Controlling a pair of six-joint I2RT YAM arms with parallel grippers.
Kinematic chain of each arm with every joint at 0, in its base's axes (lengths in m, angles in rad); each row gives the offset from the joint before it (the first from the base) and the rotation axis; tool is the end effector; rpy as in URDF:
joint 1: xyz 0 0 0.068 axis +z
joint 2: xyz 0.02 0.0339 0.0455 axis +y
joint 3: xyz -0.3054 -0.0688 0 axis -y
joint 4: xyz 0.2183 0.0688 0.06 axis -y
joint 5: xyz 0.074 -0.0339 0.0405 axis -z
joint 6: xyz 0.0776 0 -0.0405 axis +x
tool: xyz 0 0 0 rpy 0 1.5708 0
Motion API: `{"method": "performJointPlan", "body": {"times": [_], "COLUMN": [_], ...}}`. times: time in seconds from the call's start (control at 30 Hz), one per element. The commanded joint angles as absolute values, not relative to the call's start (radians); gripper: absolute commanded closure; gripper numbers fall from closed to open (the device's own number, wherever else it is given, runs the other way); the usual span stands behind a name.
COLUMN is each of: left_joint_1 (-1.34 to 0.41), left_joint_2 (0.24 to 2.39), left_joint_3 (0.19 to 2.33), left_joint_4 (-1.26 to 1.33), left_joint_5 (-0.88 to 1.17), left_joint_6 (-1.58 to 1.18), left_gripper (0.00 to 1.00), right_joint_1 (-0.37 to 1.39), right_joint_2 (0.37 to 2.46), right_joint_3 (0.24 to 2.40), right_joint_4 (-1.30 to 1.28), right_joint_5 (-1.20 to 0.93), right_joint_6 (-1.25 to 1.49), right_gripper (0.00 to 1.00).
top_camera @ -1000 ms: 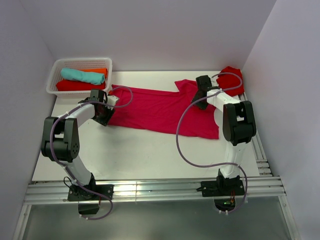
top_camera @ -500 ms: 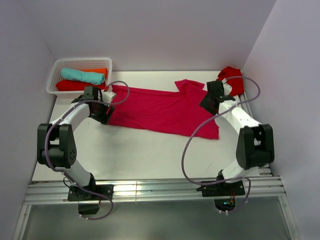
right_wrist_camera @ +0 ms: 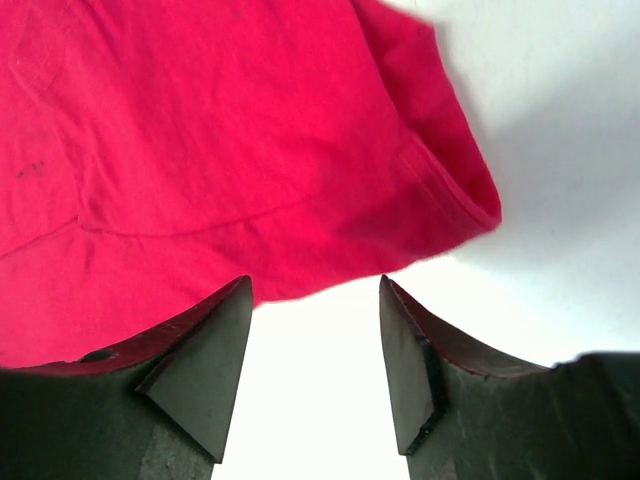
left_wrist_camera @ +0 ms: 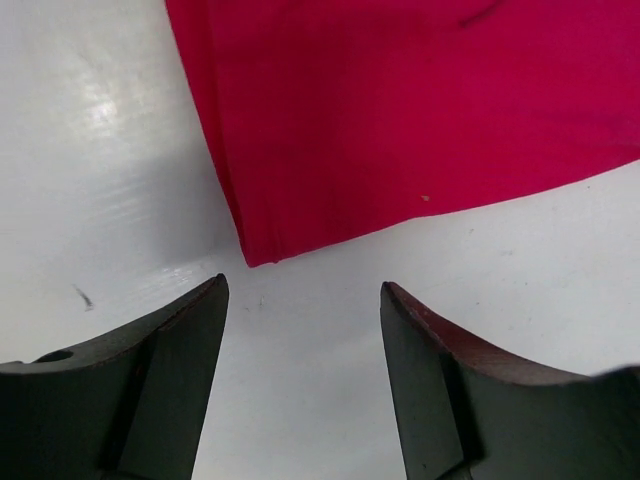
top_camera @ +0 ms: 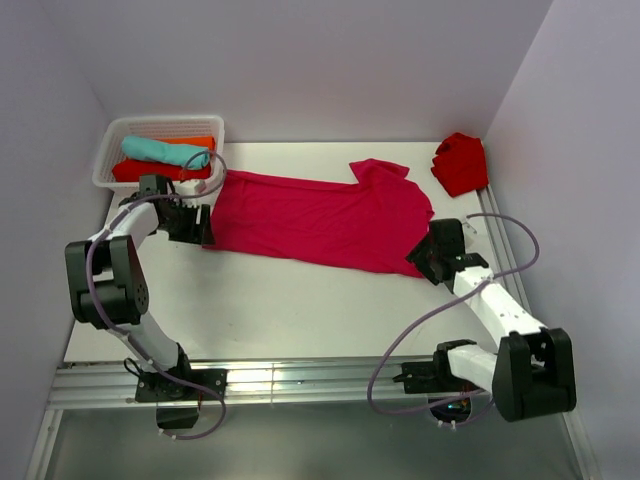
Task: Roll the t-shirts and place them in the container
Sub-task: Fold the tshirt
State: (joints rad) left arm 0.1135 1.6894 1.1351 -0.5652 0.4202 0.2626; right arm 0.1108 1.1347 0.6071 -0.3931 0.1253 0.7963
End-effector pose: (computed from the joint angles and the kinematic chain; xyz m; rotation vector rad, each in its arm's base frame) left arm 0.3379 0.0067 0.2225 0.3195 2.5747 -0.4316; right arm 0.2010 0.0126 0.2121 0.8882 2.3322 0.2277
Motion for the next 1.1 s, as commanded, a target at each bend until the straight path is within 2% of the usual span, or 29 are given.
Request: {"method": "performJointPlan", "body": {"times": [0.0,0.17,0.43,0.87,1.07], "left_joint_1": [0.163,0.196,0.215,0.215,0.216], "left_joint_2": [1.752,1.839,1.870,1.862,1.867], "left_joint_3": [1.157,1.154,1.132,1.114,1.120], "left_joint_4": [-0.558,-0.549,-0.502,-0.480,-0.485], "left_joint_5": [0.555,0.600,0.620,0.618,0.620], "left_joint_6": [0.190,0.161,0.109,0.100,0.107], "left_gripper": [0.31,0.31,0.35,0.54,0.60], "right_joint_1": [0.095,0.058,0.026,-0.026,-0.087], "right_joint_2": [1.071,1.034,0.979,0.939,1.052], "right_joint_3": [0.548,0.480,0.431,0.411,0.416], "right_joint_4": [-0.339,-0.316,-0.311,-0.384,-0.307], "right_joint_5": [0.092,0.055,0.049,0.110,0.069], "right_joint_6": [0.836,0.850,0.880,0.913,0.882], "right_gripper": [0.39,0.38,0.31,0.25,0.27]}}
